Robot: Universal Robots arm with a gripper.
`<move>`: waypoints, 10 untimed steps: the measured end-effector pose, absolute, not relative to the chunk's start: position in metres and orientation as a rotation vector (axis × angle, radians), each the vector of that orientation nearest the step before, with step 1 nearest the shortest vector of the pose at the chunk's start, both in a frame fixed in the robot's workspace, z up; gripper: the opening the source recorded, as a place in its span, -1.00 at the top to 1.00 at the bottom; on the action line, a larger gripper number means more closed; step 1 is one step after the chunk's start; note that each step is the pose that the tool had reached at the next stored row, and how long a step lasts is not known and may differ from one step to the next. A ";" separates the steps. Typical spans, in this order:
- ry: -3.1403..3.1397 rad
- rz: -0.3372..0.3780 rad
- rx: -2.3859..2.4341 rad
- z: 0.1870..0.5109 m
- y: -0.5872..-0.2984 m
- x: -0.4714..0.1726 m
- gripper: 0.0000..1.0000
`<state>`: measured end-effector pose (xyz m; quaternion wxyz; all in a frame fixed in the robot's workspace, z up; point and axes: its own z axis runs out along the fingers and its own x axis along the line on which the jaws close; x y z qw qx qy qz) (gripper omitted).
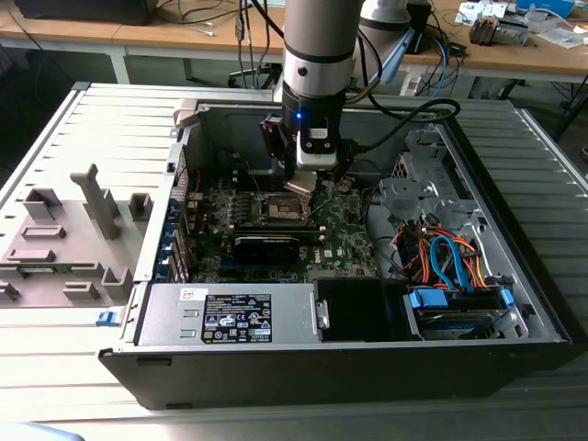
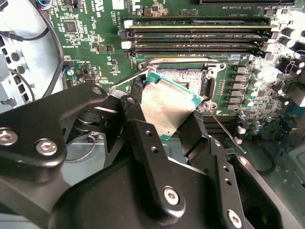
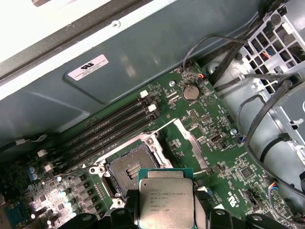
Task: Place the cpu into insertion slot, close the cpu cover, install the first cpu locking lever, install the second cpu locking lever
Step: 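Place the cpu into insertion slot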
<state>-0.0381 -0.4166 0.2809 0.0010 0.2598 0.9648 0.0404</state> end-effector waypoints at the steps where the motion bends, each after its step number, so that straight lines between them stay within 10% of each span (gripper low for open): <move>1: 3.029 0.127 0.816 0.281 -0.417 -0.038 -0.09; 10: 3.026 0.127 0.826 0.281 -0.417 -0.038 -0.09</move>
